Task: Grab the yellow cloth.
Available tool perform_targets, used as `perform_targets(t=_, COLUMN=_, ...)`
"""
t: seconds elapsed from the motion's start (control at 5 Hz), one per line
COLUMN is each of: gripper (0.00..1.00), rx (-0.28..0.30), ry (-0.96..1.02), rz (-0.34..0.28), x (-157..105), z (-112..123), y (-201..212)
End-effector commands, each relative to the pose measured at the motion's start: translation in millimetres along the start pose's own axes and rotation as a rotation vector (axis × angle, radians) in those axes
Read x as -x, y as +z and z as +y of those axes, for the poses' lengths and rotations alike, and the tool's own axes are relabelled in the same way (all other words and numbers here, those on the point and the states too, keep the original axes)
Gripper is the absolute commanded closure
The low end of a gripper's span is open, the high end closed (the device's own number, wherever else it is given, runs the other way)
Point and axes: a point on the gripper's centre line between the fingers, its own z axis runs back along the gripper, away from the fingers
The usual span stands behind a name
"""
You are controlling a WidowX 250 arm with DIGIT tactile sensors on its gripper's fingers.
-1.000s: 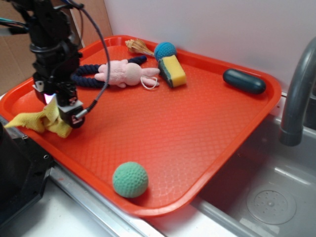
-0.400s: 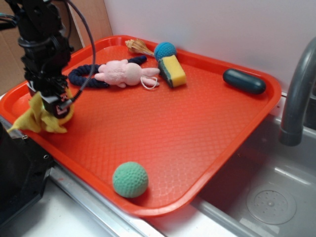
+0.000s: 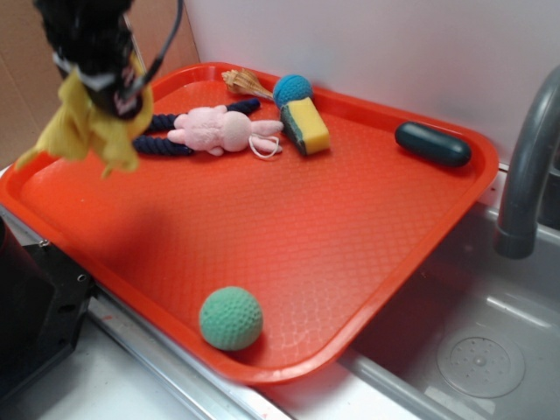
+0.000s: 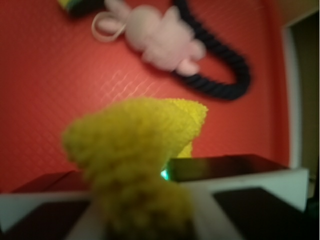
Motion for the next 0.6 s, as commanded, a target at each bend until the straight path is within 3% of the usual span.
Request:
perform_targets(t=0.0, gripper=1.0, rx=0.126, ry=0.168, rz=-0.077, x=-25.8, z=20.4, y=70.0)
perform_targets(t=0.2, gripper=1.0, rx=0.111, ry=0.18, rz=-0.079, x=-31.6, z=21.4, y=71.9)
perform_targets(t=0.4, gripper=1.0, rx=0.009, ry=0.154, rz=-0.067, x=-35.5, z=18.2, y=67.3)
